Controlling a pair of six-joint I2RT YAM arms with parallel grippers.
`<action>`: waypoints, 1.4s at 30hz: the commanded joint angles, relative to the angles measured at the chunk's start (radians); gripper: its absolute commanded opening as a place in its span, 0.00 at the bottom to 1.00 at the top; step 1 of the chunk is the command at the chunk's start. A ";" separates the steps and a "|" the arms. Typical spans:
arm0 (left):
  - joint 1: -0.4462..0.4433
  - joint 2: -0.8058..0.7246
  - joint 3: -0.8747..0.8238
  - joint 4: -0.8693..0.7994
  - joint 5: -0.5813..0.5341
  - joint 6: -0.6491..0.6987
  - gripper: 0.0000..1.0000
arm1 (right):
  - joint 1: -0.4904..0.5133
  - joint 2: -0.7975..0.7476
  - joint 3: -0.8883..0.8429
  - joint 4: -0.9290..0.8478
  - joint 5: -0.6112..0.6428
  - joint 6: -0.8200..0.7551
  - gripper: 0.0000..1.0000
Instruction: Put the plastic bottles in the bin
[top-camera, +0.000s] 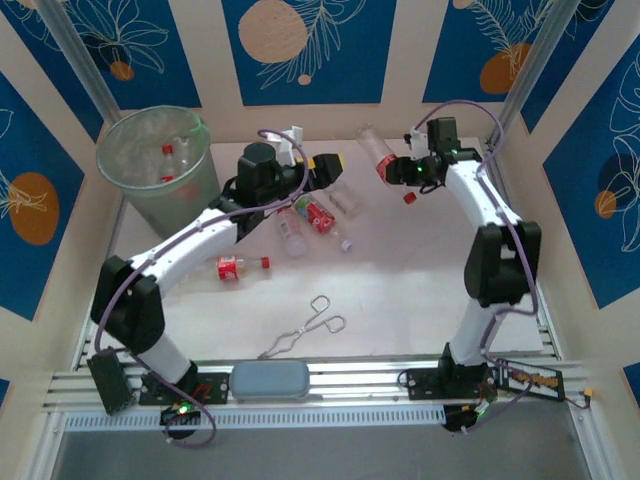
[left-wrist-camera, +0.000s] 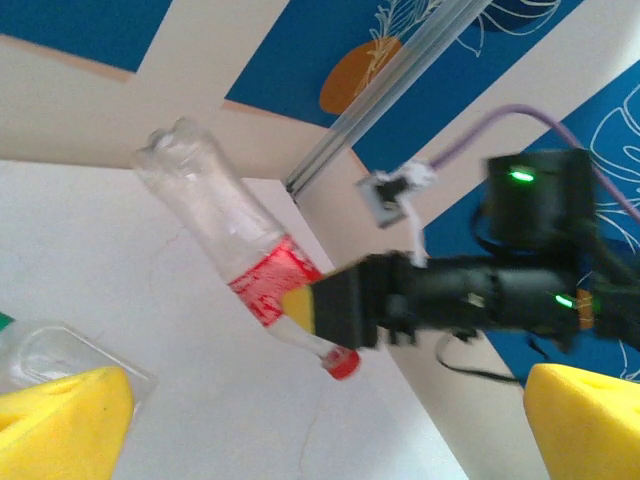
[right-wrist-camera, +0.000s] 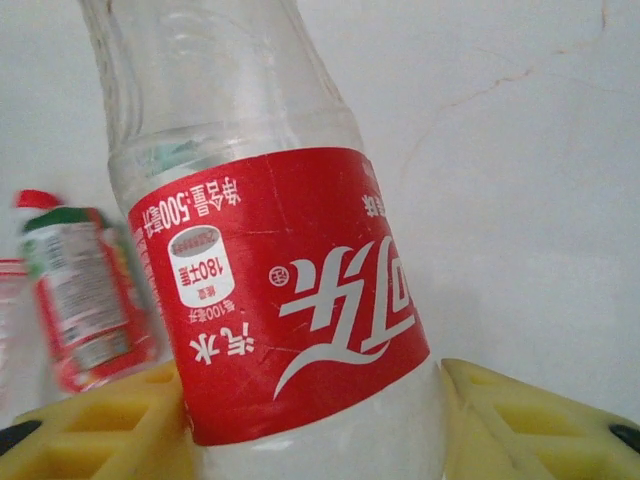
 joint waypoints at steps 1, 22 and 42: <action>-0.012 0.073 0.045 0.104 0.041 -0.102 1.00 | 0.024 -0.150 -0.170 0.155 -0.127 0.087 0.56; -0.097 0.234 0.137 0.265 0.038 -0.218 0.79 | 0.211 -0.525 -0.426 0.188 -0.159 0.183 0.57; 0.210 0.045 0.603 -0.363 0.006 0.173 0.65 | 0.114 -0.498 -0.212 0.413 -0.365 0.453 0.98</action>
